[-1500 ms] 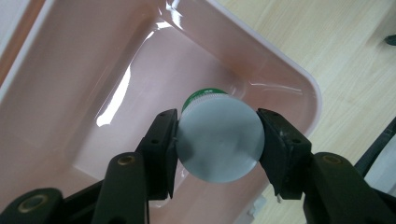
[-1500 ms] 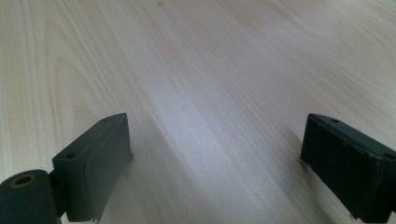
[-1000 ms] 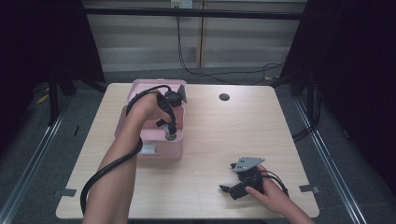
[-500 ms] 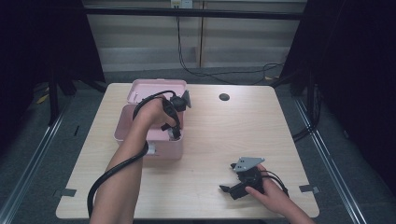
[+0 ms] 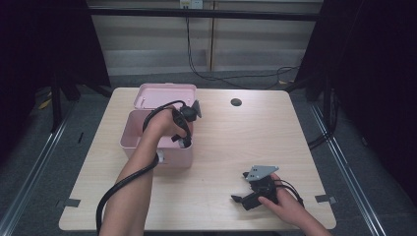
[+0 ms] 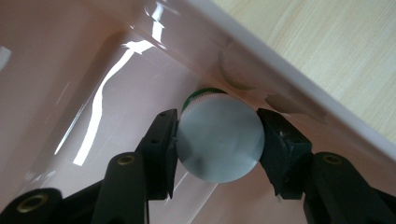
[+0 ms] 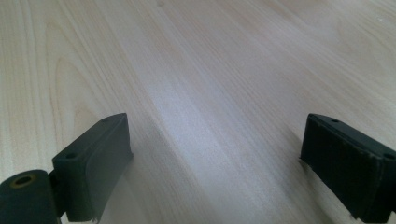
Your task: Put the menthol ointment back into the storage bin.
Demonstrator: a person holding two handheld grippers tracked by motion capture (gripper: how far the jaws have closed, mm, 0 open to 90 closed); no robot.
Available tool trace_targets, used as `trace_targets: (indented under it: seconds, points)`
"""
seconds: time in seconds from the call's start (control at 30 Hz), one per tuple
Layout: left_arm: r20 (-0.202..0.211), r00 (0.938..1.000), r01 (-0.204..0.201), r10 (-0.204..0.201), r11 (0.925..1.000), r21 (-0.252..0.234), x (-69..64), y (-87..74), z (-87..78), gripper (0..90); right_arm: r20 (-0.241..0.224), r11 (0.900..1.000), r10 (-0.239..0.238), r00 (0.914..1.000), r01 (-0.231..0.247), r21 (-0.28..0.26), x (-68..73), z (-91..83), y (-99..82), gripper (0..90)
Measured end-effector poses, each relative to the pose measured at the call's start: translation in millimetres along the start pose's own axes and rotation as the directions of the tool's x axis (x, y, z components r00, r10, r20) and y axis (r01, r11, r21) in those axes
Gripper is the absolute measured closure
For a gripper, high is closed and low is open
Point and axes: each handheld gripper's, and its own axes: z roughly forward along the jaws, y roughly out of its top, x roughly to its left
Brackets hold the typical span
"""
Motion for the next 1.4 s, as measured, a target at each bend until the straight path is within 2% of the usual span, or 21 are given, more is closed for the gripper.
trace_targets:
  seconds: [0.07,0.1,0.23,0.43,0.6,0.7,0.87,0.9,0.93,1.23,1.4]
  points:
    - [-0.004,1.0000,-0.004,0.003,1.0000,-0.002,0.3,-0.9,3.5,50.2,0.000,1.0000,-0.002,1.0000,0.002,-0.001,-0.1,0.1,0.0,8.0]
    - [0.000,0.9999,0.010,-0.010,0.9999,-0.010,-0.1,-1.5,5.7,50.2,0.000,1.0000,-0.001,1.0000,0.001,0.000,0.0,0.0,0.0,8.0]
    - [-0.012,0.9999,0.001,-0.001,0.9998,-0.022,2.3,-3.8,11.5,50.0,0.000,1.0000,-0.001,1.0000,0.001,-0.001,0.0,0.1,0.0,8.0]
    - [-0.019,0.9998,0.008,-0.009,0.9992,-0.040,3.3,-6.5,17.4,49.3,-0.001,1.0000,-0.001,1.0000,0.001,-0.001,-0.1,0.1,0.0,8.0]
    - [-0.031,0.9995,-0.007,0.005,0.9982,-0.060,2.8,-7.2,17.1,49.4,0.000,1.0000,-0.003,1.0000,0.003,-0.002,-0.1,0.2,0.0,8.0]
    - [-0.034,0.9994,-0.002,0.000,0.9974,-0.072,2.2,-8.2,17.1,48.9,0.002,1.0000,-0.003,1.0000,0.003,-0.002,0.0,0.1,0.0,8.0]
    - [-0.031,0.9995,-0.008,0.006,0.9975,-0.070,3.4,-9.3,17.5,48.4,0.000,1.0000,-0.003,1.0000,0.003,-0.002,-0.1,0.2,0.0,8.0]
    - [-0.028,0.9996,0.002,-0.005,0.9966,-0.082,2.4,-9.5,18.3,48.2,0.001,1.0000,-0.004,1.0000,0.004,-0.002,-0.1,0.2,0.0,8.0]
    - [-0.030,0.9995,-0.008,0.005,0.9969,-0.078,3.0,-9.6,17.9,48.2,0.001,1.0000,-0.003,1.0000,0.003,-0.002,-0.1,0.2,0.0,8.0]
    - [-0.032,0.9995,-0.012,0.010,0.9957,-0.092,2.9,-11.1,18.7,46.9,0.002,1.0000,-0.003,1.0000,0.003,-0.002,-0.1,0.1,0.0,8.0]
    - [-0.035,0.9993,-0.015,0.012,0.9954,-0.094,3.7,-12.0,19.2,44.0,0.001,1.0000,-0.004,1.0000,0.004,-0.002,-0.1,0.2,0.0,8.0]
